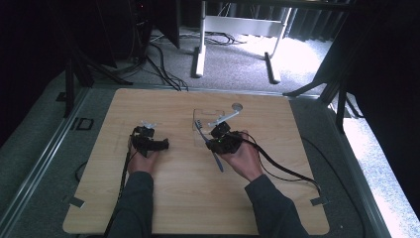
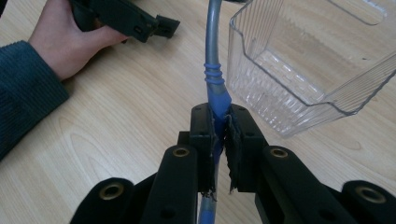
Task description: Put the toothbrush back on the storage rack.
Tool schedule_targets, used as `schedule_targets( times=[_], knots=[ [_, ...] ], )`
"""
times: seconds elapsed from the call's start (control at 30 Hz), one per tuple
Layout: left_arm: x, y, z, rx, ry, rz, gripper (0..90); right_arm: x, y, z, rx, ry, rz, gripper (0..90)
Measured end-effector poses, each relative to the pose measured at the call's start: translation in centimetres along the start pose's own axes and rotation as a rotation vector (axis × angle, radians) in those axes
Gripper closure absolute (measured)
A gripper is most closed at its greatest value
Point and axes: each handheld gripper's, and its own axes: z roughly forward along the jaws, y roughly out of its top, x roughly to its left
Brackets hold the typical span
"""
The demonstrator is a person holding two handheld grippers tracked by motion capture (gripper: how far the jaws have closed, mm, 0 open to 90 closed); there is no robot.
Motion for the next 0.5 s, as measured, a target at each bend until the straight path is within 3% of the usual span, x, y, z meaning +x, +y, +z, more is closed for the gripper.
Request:
schedule_targets(
  times=[0.5],
  knots=[
    [0.0,0.0,0.0,0.0,-0.001,0.0,3.6,-0.61,0.36,-0.59,-0.054,-0.008,0.034,81.6]
  ],
)
